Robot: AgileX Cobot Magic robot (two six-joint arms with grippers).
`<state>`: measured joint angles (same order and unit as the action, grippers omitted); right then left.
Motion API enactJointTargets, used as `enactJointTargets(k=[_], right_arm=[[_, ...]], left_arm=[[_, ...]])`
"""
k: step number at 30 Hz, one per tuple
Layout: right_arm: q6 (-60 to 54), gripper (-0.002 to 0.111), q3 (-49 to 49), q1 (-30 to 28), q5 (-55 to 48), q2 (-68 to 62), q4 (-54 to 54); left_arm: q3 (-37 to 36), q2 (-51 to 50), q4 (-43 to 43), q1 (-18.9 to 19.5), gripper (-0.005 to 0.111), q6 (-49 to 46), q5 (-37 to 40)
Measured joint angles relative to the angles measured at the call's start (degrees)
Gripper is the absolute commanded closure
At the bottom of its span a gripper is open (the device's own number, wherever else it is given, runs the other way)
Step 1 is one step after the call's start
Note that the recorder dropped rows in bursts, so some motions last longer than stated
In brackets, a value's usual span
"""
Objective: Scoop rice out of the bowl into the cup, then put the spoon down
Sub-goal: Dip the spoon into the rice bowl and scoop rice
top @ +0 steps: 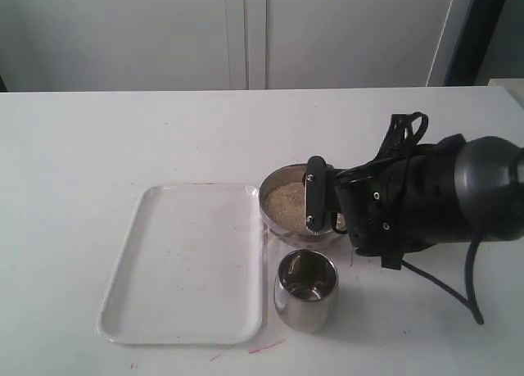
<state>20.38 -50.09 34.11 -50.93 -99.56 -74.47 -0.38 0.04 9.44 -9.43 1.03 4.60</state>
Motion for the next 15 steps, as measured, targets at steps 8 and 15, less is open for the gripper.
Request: enactJointTargets(k=[8, 15], right_arm=[[0.0, 0.108, 0.0, -0.2, 1.2, 0.0, 2.6], [0.0, 0.108, 0.0, -0.2, 2.0, 0.0, 4.3]], left_arm=[[0.0, 0.0, 0.0, 0.0, 0.092, 0.0, 0.0], [0.0, 0.0, 0.0, 0.0, 0.092, 0.0, 0.0]])
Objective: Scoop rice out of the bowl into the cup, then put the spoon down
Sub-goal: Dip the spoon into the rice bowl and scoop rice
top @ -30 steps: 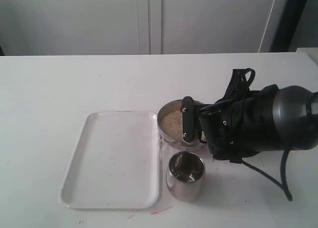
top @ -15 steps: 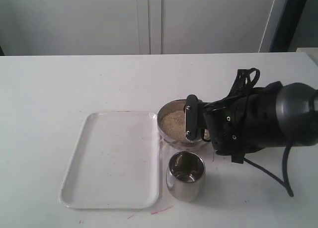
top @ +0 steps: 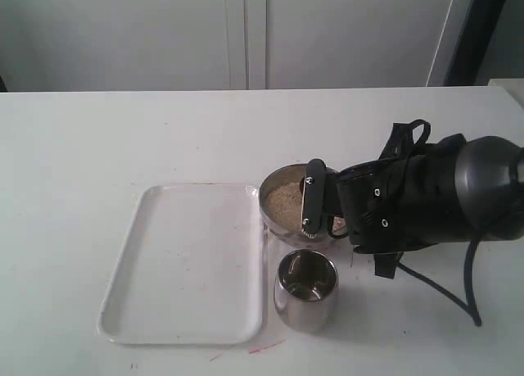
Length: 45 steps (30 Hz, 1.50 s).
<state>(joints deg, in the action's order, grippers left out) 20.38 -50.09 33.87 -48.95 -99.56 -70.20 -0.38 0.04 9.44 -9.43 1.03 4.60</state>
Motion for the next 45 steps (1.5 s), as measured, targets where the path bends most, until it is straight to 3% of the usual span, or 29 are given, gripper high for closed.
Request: enactJointTargets(k=[15, 22, 33, 45], right_arm=[[0.0, 0.108, -0.4, 0.0, 1.8, 0.0, 7.9], [-5.1, 0.108, -4.3, 0.0, 1.8, 0.0, 15.4], [-6.3, 0.108, -5.2, -1.8, -2.4, -1.9, 15.9], [-6.6, 0.108, -5.3, -1.8, 0.5, -2.9, 19.1]], left_arm=[[0.0, 0.0, 0.0, 0.0, 0.092, 0.0, 0.0], [0.0, 0.0, 0.0, 0.0, 0.092, 0.0, 0.0], [0.0, 0.0, 0.0, 0.0, 0.092, 0.0, 0.0], [0.0, 0.0, 0.0, 0.0, 0.092, 0.0, 0.0]])
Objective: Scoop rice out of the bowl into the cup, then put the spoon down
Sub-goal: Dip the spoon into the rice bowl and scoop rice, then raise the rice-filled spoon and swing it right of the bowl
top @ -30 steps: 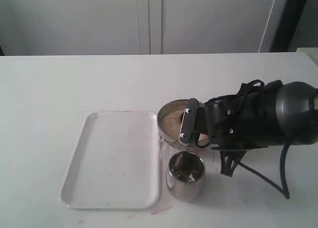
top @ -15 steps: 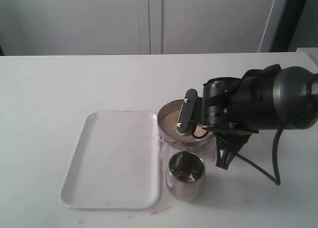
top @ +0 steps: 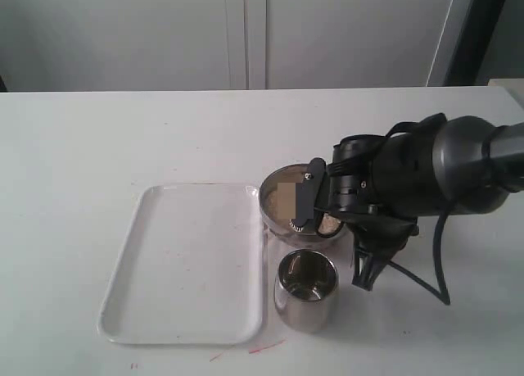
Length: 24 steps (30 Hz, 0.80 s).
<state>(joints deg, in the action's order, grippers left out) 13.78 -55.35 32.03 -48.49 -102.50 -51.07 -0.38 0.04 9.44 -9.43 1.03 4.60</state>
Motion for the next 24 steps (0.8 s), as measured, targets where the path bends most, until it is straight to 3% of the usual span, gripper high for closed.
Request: enactJointTargets(k=[13, 24], right_arm=[[-12.7, 0.108, -7.0, -0.1, -1.7, -0.1, 17.0], [-21.9, 0.108, -12.5, -5.5, -9.1, -0.1, 32.7]], left_arm=[[0.0, 0.0, 0.0, 0.0, 0.092, 0.0, 0.0], [0.0, 0.0, 0.0, 0.0, 0.092, 0.0, 0.0]])
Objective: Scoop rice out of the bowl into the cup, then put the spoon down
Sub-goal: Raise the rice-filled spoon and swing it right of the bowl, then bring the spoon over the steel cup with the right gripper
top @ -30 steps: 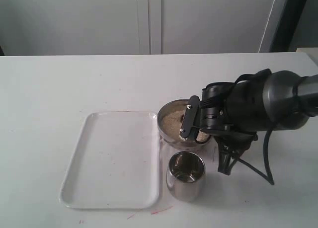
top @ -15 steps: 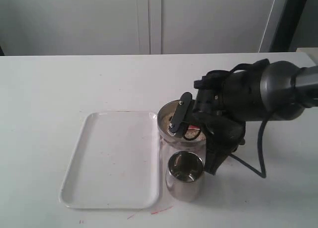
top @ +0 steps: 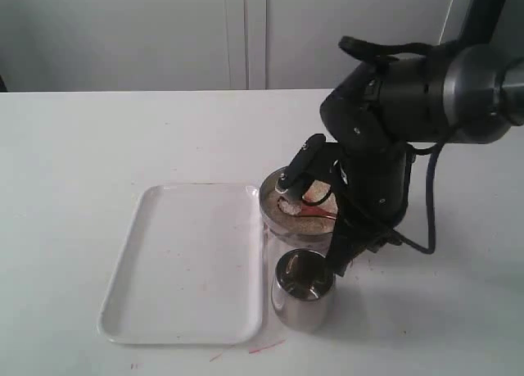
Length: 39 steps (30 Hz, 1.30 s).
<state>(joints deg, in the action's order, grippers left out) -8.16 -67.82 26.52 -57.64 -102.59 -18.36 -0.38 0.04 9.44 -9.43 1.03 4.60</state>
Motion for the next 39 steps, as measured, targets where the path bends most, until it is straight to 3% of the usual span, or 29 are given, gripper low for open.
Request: enactJointTargets(k=[8, 15, 21, 29, 39], right_arm=[[-7.2, 0.108, -0.1, -7.0, -0.6, 10.9, 9.4], [-5.6, 0.108, 0.4, -6.9, -10.3, 21.7, 13.5], [-1.8, 0.108, 2.5, -6.9, -11.9, 32.3, 12.4], [4.2, 0.108, 10.4, -2.9, -12.3, 43.7, 12.3], [9.3, 0.108, 22.1, 4.4, -12.4, 47.4, 15.4]], left_arm=[[0.0, 0.0, 0.0, 0.0, 0.092, 0.0, 0.0], [0.0, 0.0, 0.0, 0.0, 0.092, 0.0, 0.0], [0.0, 0.0, 0.0, 0.0, 0.092, 0.0, 0.0], [0.0, 0.0, 0.0, 0.0, 0.092, 0.0, 0.0], [0.0, 0.0, 0.0, 0.0, 0.092, 0.0, 0.0]])
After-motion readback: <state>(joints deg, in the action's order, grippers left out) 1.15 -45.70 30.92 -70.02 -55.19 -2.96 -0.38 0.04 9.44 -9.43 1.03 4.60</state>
